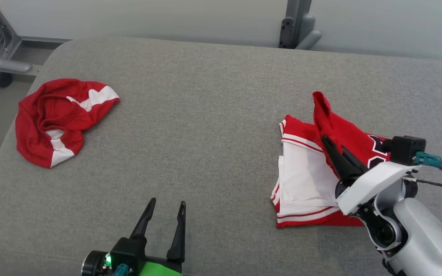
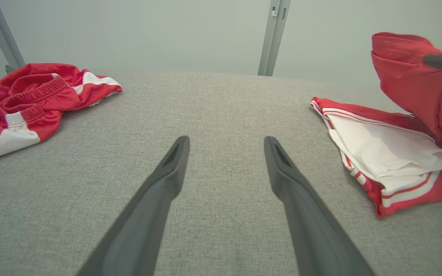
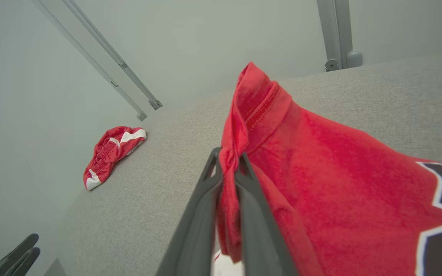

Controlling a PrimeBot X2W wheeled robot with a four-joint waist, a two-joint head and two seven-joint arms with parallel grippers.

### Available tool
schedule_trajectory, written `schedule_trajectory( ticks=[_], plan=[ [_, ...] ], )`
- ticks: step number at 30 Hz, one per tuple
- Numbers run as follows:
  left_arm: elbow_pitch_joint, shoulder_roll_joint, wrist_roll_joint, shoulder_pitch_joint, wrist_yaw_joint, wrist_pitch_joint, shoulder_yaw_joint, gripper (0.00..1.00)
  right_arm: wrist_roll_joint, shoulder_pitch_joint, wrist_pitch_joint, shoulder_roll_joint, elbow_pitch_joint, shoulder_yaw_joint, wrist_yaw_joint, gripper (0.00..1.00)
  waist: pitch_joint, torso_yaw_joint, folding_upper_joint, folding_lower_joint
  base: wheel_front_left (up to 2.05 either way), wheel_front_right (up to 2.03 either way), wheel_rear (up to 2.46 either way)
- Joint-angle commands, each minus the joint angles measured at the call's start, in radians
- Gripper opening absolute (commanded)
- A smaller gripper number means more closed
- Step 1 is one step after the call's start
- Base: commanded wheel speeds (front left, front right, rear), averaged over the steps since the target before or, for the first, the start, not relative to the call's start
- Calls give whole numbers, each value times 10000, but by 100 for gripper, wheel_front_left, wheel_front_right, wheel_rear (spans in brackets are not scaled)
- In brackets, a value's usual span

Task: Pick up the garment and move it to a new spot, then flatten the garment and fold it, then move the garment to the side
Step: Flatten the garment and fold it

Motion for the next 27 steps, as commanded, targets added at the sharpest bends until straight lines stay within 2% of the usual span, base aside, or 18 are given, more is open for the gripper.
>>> schedule_trajectory(
  ticks=[1, 5, 11, 12, 13, 14, 20, 23, 27],
  plan=[
    [25, -6, -63, 111, -1, -21, 2, 100, -95, -106, 65, 111, 199, 36, -2, 0, 0, 226, 0, 0, 0, 0, 0],
    [79, -31, -113, 19, 2, -21, -14, 100, -256, -249, 255, 554, 797, 183, -2, 0, 79, 423, 0, 0, 0, 0, 0],
    [143, -48, -163, -42, 20, -21, -7, 100, -240, -266, 492, 835, 1272, 335, -2, 0, 157, 513, 0, 0, 0, 0, 0],
    [149, -51, -174, -51, 37, -21, 6, 100, -207, -267, 533, 884, 1324, 360, -2, 8, 171, 503, 0, 0, 0, 0, 0],
    [151, -51, -179, -57, 57, -21, 17, 100, -212, -276, 563, 912, 1346, 379, -2, 36, 183, 485, 0, 0, 0, 0, 0],
    [155, -53, -166, -58, 79, -21, 29, 100, -214, -279, 571, 936, 1343, 399, -2, 100, 188, 462, 0, 0, 0, 0, 0],
    [195, -58, -200, -42, 134, -21, 160, 100, -109, 79, 207, 701, 741, 86, -2, 100, 54, 124, 0, 0, 0, 0, 0],
    [124, -60, -240, 62, 182, -21, 300, 100, -551, 311, -237, 302, 387, -255, -2, 100, -76, -169, 0, 0, 0, 0, 0],
    [82, -59, -338, 214, 239, -21, 509, 100, -383, 822, -947, 116, -58, -832, -2, 100, -312, -613, 0, 0, 0, 0, 0]
  ],
)
